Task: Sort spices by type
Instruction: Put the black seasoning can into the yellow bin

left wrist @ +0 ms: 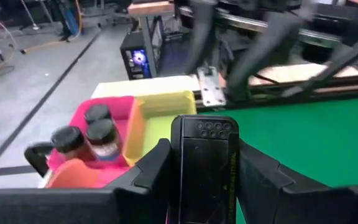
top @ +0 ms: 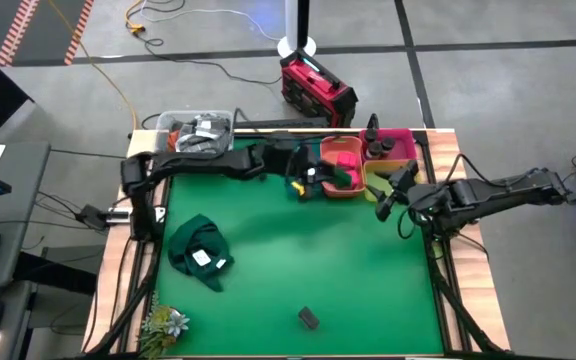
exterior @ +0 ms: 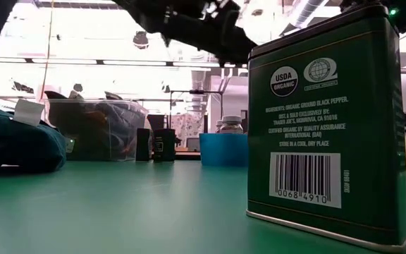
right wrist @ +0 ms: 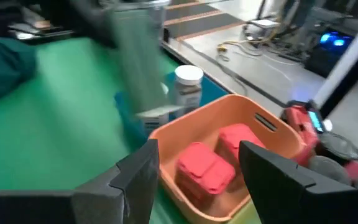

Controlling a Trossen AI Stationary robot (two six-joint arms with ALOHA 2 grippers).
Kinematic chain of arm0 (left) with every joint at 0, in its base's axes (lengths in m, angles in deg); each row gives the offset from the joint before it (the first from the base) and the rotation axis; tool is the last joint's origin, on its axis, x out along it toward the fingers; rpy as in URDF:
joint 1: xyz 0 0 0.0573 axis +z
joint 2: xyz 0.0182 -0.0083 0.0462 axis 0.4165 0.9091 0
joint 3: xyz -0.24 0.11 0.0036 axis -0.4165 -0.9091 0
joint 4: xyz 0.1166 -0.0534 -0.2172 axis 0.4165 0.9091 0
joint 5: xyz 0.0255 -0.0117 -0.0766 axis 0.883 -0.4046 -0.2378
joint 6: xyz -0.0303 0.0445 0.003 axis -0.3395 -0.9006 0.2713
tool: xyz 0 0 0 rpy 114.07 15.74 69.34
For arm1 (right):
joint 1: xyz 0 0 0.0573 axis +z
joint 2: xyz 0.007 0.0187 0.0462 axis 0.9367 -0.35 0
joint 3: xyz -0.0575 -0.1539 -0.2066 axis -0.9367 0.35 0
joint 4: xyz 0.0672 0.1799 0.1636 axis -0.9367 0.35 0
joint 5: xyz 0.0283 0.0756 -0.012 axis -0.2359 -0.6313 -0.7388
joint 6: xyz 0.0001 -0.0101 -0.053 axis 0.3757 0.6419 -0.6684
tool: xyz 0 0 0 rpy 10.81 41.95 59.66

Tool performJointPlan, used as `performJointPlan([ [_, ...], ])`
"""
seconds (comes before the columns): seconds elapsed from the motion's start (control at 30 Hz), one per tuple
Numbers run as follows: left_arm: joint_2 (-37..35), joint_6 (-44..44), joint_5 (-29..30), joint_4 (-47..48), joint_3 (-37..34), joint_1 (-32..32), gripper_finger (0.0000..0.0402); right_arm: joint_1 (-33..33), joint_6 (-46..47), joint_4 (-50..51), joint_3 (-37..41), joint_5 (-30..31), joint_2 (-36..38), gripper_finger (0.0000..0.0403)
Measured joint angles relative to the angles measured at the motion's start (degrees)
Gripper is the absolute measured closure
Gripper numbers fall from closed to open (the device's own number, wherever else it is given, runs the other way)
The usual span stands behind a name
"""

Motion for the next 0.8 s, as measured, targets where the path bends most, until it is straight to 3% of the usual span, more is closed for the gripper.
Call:
performJointPlan([
  [0.4, 19.7, 1.8, -0.5, 13.2, 28.6, 2.6, 0.0265, 6.8, -9.8, -9.6, 0.0, -1.2, 6.2, 0.0154],
  [0.8, 33.6, 6.6, -3.0, 15.0, 46.3, 2.5, 0.0265, 16.2, -18.8, -18.1, 1.4, 3.7, 9.8, 0.0154],
])
